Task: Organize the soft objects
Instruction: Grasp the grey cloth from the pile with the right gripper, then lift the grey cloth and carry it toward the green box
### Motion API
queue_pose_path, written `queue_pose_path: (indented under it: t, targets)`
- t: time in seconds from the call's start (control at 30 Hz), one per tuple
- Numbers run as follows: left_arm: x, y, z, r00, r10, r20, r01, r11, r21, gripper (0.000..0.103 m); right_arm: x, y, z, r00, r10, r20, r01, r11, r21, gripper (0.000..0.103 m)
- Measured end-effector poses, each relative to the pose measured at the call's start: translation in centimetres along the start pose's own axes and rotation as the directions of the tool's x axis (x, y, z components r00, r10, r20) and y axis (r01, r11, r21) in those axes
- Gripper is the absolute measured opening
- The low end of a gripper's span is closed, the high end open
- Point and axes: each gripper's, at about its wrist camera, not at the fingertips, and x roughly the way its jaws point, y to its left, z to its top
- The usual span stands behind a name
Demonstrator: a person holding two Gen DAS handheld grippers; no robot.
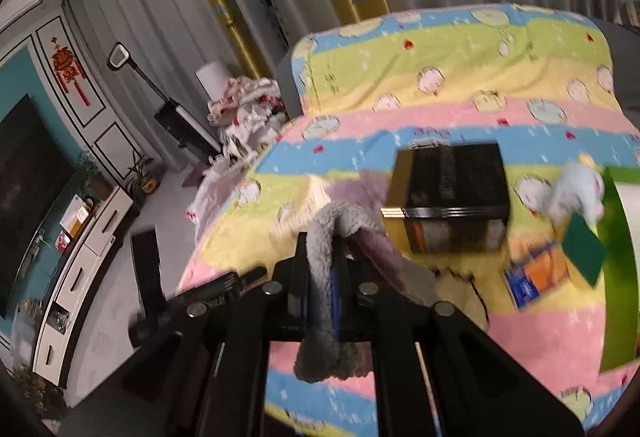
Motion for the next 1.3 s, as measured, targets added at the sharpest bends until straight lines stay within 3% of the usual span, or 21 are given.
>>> queue_pose_path:
  t: [0.2,0.37,0.53,0.6,0.7,0.8,0.87,1.0,1.13,1.23,1.3]
  targets:
    - [0.1,-0.4,-0.2,0.999,-0.043,-0.020,0.043,0.999,-0.004,0.078,-1.2,-0.2,-3.4,0.998,0.036,-0.058,-0.036,0.999,-0.006,0.010]
    - [0.9,-1.2,-0.7,0.996,-0.069,-0.053,0.069,0.998,0.001,0.078,4.3,-2.3,-5.1,0.981,0.079,-0.180,-0.063,0.994,0.094,0.010]
    - [2.0,-3.3,-1.8,0.992,-0.079,-0.100,0.086,0.994,0.068,0.078,9.4,-5.3,-5.6,0.975,0.045,-0.216,-0.002,0.980,0.199,0.010]
    - [2.6,-4.2,-2.4,0.990,-0.077,-0.121,0.089,0.991,0.096,0.078,10.8,-6.2,-5.3,0.976,-0.014,-0.217,0.057,0.979,0.194,0.011]
    - [3.4,-5.3,-3.2,0.982,-0.090,-0.167,0.113,0.985,0.133,0.078,12.3,-7.1,-5.5,0.958,-0.097,-0.271,0.152,0.970,0.188,0.012]
    - [3.9,-6.4,-4.0,0.972,-0.107,-0.209,0.144,0.975,0.171,0.078,12.6,-8.2,-5.8,0.951,-0.050,-0.305,0.126,0.964,0.234,0.025]
    - [3.9,-6.8,-4.5,0.967,-0.112,-0.227,0.154,0.972,0.179,0.078,11.7,-8.8,-5.9,0.957,-0.047,-0.286,0.123,0.959,0.256,0.070]
    - [3.1,-7.1,-5.5,0.958,-0.145,-0.246,0.194,0.963,0.189,0.078,9.1,-8.8,-5.2,0.973,-0.078,-0.217,0.129,0.965,0.230,0.072]
    - [2.2,-7.4,-6.3,0.950,-0.175,-0.259,0.225,0.958,0.176,0.078,8.3,-8.0,-5.0,0.979,0.002,-0.202,0.044,0.973,0.225,0.078]
    - [2.3,-8.3,-7.2,0.942,-0.196,-0.273,0.252,0.950,0.185,0.078,9.5,-6.7,-5.6,0.969,0.060,-0.239,-0.014,0.982,0.190,0.081]
    - [2.8,-8.8,-7.8,0.942,-0.173,-0.288,0.236,0.951,0.200,0.078,10.8,-6.3,-6.2,0.961,0.051,-0.272,-0.002,0.984,0.177,0.081]
